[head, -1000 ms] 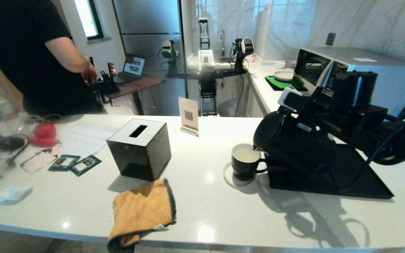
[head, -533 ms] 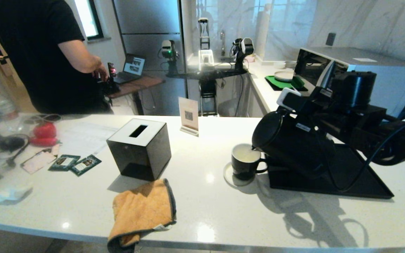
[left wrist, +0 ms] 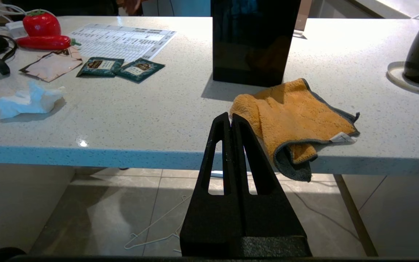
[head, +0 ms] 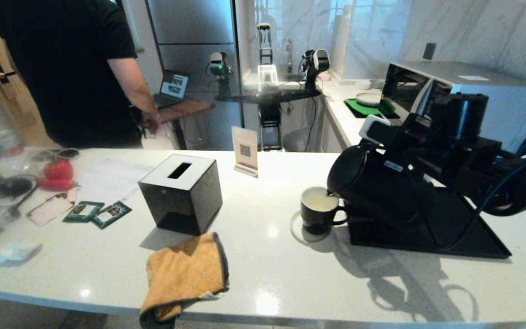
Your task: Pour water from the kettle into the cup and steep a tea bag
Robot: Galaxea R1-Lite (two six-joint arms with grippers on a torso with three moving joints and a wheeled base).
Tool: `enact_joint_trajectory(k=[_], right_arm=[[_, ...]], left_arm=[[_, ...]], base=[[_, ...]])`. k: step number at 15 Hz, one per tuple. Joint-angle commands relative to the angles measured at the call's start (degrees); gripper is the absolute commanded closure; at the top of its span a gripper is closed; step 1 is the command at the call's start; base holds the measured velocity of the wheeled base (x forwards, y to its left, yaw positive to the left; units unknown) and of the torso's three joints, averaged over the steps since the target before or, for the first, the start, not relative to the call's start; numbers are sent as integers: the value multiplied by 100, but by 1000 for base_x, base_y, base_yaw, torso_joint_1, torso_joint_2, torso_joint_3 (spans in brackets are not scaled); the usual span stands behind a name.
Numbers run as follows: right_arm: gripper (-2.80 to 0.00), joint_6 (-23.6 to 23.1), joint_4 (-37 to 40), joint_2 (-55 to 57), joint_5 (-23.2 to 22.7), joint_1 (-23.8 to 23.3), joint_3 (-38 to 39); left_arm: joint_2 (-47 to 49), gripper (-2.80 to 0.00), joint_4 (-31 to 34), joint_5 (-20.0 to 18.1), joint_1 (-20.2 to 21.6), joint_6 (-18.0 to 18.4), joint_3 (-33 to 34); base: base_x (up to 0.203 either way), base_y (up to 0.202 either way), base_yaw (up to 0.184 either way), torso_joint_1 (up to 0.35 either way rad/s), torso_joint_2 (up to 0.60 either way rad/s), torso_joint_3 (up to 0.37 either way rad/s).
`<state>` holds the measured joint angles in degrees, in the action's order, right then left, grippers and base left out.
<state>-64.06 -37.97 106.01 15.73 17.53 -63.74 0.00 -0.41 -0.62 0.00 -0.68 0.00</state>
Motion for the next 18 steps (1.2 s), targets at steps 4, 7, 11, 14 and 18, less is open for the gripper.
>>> enact_joint_trajectory(k=[4,7,11,14,18], right_arm=[[0,-45,-24,-10,-3,5,29],[0,-45,-17,-19,-52,5,56],[0,-45,-26,-28,-52,14,91],[0,-36,-52,-45,-52,14,134],[0,11,-87,-57,-55,10,134]], left_arm=[[9,0,-2,1,0,-2,0],[9,0,-2,1,0,-2,0],[9,0,-2,1,0,-2,0],[9,0,-2,1,0,-2,0],[9,0,-2,1,0,-2,0]], base=[[0,0,0,0,0,0],[0,0,0,0,0,0],[0,0,0,0,0,0],[0,0,0,0,0,0],[0,0,0,0,0,0]])
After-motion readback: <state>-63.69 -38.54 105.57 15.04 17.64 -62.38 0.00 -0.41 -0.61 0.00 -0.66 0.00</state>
